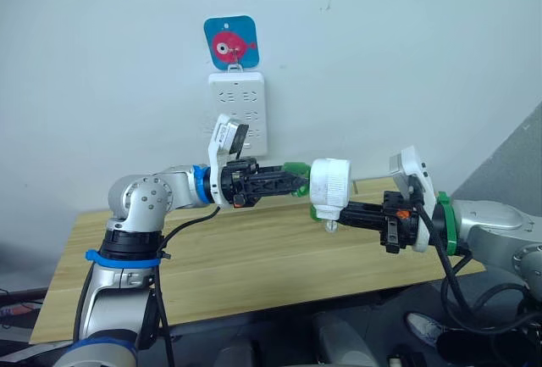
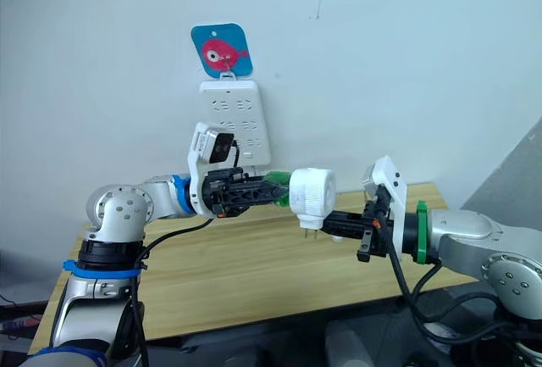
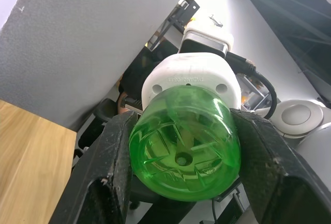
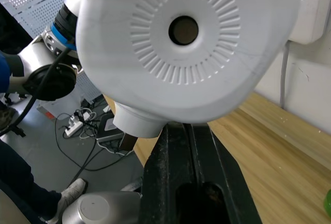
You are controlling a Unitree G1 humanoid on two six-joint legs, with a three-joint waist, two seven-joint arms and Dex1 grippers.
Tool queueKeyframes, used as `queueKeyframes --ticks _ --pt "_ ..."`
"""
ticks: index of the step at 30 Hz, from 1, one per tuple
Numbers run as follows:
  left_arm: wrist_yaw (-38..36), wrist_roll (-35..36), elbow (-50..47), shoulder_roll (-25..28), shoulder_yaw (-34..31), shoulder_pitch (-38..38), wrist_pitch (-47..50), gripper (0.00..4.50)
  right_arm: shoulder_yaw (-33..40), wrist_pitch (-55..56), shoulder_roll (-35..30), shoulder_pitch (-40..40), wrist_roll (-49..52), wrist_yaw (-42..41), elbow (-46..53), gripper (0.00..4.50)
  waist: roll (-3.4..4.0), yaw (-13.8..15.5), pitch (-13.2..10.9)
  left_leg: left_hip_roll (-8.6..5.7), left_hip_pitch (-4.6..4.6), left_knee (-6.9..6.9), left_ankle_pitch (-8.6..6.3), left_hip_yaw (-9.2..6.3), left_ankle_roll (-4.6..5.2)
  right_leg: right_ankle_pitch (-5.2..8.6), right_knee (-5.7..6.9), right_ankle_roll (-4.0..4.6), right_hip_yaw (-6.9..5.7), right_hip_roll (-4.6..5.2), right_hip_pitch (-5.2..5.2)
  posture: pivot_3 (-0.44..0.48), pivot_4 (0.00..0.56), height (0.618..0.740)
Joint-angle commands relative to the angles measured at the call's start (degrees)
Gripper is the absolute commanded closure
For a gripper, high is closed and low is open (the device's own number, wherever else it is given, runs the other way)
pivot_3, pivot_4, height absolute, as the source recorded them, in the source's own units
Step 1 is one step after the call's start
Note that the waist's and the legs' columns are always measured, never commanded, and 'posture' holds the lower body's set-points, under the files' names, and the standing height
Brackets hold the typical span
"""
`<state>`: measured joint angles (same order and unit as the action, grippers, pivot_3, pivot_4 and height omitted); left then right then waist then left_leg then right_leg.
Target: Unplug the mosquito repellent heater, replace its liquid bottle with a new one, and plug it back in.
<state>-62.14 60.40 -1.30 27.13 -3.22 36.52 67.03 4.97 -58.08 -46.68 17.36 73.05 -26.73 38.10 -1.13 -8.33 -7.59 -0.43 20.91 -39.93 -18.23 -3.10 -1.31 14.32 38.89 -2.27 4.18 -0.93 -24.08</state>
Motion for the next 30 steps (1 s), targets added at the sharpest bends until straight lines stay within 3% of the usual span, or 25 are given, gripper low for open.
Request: queueKeyframes --ticks 1,18,30 --pt "0.1 -1.57 -1.11 1.02 0.88 -0.15 -0.97 2.1 1.91 1.2 0.39 1.51 7.1 0.39 2.16 4.5 0.0 -0.03 0.0 0.0 0.0 0.0 0.0 0.0 0.0 0.0 0.0 0.0 0.0 0.0 0.0 -0.224 0.093 0.74" --pt "0.35 -3.09 -2.0 1.15 2.22 -1.32 -3.8 2.1 1.52 2.79 -2.29 4.09 24.09 8.08 0.21 4.5 0.0 -0.01 0.0 -0.01 0.01 0.01 0.0 0.03 0.0 0.01 -0.02 -0.01 0.01 -0.06 0.01 -0.224 0.091 0.74" --pt "0.35 -3.44 -1.18 1.12 2.6 -1.21 -4.99 2.1 1.25 3.37 -2.51 5.06 28.24 11.36 -0.19 4.5 0.0 0.0 0.0 -0.01 0.01 0.01 0.0 0.05 0.0 0.02 -0.03 -0.02 0.03 -0.07 0.0 -0.224 0.091 0.74"
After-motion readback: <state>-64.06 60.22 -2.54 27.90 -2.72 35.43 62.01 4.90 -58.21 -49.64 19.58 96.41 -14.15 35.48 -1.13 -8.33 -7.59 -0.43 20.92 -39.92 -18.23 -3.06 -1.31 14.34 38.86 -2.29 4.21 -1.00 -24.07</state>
